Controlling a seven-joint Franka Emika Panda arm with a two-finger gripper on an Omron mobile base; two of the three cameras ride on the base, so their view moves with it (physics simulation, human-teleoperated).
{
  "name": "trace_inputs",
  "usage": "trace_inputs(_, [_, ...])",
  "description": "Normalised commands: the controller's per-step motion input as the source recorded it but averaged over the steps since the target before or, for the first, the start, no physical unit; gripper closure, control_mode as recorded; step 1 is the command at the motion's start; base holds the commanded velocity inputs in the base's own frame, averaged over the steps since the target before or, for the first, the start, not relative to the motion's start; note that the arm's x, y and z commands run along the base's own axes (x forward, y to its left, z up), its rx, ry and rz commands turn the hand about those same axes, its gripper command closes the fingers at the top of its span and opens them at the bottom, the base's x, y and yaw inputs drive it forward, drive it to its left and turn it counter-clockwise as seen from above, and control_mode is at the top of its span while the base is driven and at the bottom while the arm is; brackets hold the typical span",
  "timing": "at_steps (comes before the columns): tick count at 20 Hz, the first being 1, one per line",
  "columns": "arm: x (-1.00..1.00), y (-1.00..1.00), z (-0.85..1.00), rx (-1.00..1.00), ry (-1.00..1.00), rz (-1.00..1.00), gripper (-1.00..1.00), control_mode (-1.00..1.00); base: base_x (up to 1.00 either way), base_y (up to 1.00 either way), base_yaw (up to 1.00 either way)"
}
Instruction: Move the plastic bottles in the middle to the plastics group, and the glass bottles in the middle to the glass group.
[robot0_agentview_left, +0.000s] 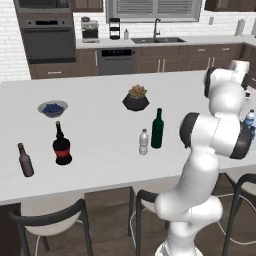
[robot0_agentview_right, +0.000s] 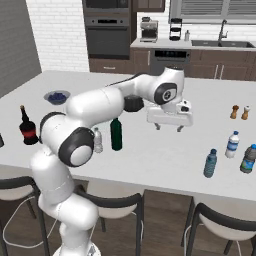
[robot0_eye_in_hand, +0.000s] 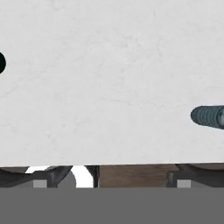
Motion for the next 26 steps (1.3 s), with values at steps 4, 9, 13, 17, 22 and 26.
trace_inputs(4, [-0.29,0.97,0.00,0.00,0.01,-0.06,-1.00,-1.00,0.00,0.00,0.00])
trace_inputs(9, [-0.15,1.00,0.00,0.00,0.05,-0.09,-1.00,-1.00,0.00,0.00,0.00])
trace_inputs(13, [-0.08,1.00,0.00,0.00,0.07,-0.10,-1.00,-1.00,0.00,0.00,0.00])
trace_inputs(17, [0.06,0.67,0.04,0.00,0.01,-0.05,-1.00,-1.00,0.00,0.00,0.00])
trace_inputs(22, [0.08,0.30,0.14,0.03,0.01,0.00,-1.00,-1.00,0.00,0.00,0.00])
trace_inputs(26, [0.01,0.31,0.02,0.03,0.05,0.00,-1.00,-1.00,0.00,0.00,0.00])
